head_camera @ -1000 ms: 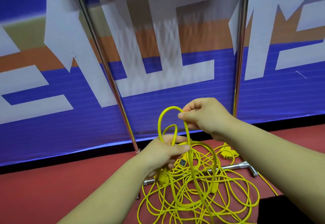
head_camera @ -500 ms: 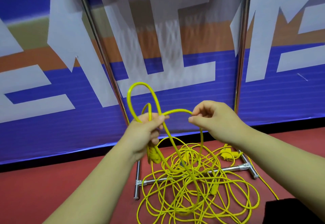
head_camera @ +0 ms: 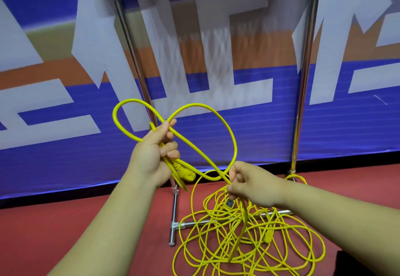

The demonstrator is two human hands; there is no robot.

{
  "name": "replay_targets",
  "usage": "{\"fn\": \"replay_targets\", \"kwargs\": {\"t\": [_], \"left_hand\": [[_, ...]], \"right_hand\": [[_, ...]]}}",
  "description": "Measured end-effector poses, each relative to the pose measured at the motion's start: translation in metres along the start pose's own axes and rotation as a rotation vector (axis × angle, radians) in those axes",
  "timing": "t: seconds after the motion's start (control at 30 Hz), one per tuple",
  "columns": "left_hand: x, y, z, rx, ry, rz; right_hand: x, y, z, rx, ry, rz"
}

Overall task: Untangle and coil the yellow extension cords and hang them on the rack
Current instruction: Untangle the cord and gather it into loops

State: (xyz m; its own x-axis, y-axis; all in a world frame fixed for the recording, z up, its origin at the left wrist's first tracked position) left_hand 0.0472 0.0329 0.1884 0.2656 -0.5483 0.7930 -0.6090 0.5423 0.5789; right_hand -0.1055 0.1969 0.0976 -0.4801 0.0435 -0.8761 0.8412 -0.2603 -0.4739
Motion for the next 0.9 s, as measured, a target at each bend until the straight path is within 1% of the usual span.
{"fn": "replay_targets", "kwargs": {"t": [0.07,0.1,0.17,0.2,0.27,0.3,0.33,0.37,0.43,0.53,0.63,0.7,0.8,0.9], "left_hand": [[0.004,-0.007,0.001,0.055,-0.008,-0.017],[0.004,-0.013,0.002,0.100,-0.030,-0.008],[0.001,-0.024,0.005,0.186,-0.129,0.038],[-0.003,-0.029,0.006,0.216,-0.192,0.073],[-0.012,-0.034,0.006,0.245,-0.298,0.151],[-0.015,-0.035,0.006,0.245,-0.334,0.182],[-0.018,-0.034,0.006,0.235,-0.356,0.201],[-0.019,-0.032,0.006,0.218,-0.363,0.205],[-0.019,-0.027,0.006,0.183,-0.335,0.195],[-0.021,-0.023,0.007,0.148,-0.227,0.234],[-0.028,-0.018,0.003,0.107,-0.132,0.393],[-0.032,-0.014,0.000,0.075,-0.082,0.490],[-0.039,-0.008,-0.003,0.047,-0.043,0.622],[-0.047,-0.002,-0.003,0.034,0.002,0.730]], "right_hand": [[-0.006,-0.001,0.003,0.077,0.021,0.127],[-0.009,-0.002,0.005,0.151,0.034,0.201],[-0.016,-0.007,0.009,0.340,0.058,0.309],[-0.018,-0.012,0.011,0.443,0.071,0.311],[-0.017,-0.021,0.015,0.606,0.098,0.205],[-0.013,-0.026,0.016,0.649,0.109,0.106],[-0.011,-0.031,0.017,0.655,0.119,-0.024],[-0.010,-0.035,0.017,0.628,0.126,-0.163],[-0.010,-0.038,0.016,0.519,0.140,-0.389],[-0.022,-0.033,0.016,0.307,0.083,-0.560],[-0.038,-0.028,0.012,0.116,-0.026,-0.701],[-0.048,-0.028,0.006,0.020,-0.079,-0.728],[-0.057,-0.029,-0.001,-0.108,-0.128,-0.698],[-0.059,-0.034,-0.004,-0.152,-0.224,-0.640]]}}
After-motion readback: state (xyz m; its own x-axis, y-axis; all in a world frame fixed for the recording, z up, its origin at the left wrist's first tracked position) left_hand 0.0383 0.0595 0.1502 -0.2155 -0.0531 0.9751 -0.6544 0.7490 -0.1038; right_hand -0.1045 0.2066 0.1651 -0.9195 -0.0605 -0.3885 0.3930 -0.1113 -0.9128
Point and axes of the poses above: each hand's wrist, its own z-axis towards the middle knuckle, its own y-axis out of the palm, x = y × z, the point moved 2 cm from there along z, towards the middle knuckle, and after that the axes turned 11 degrees about -y, right-handed, at the moved point
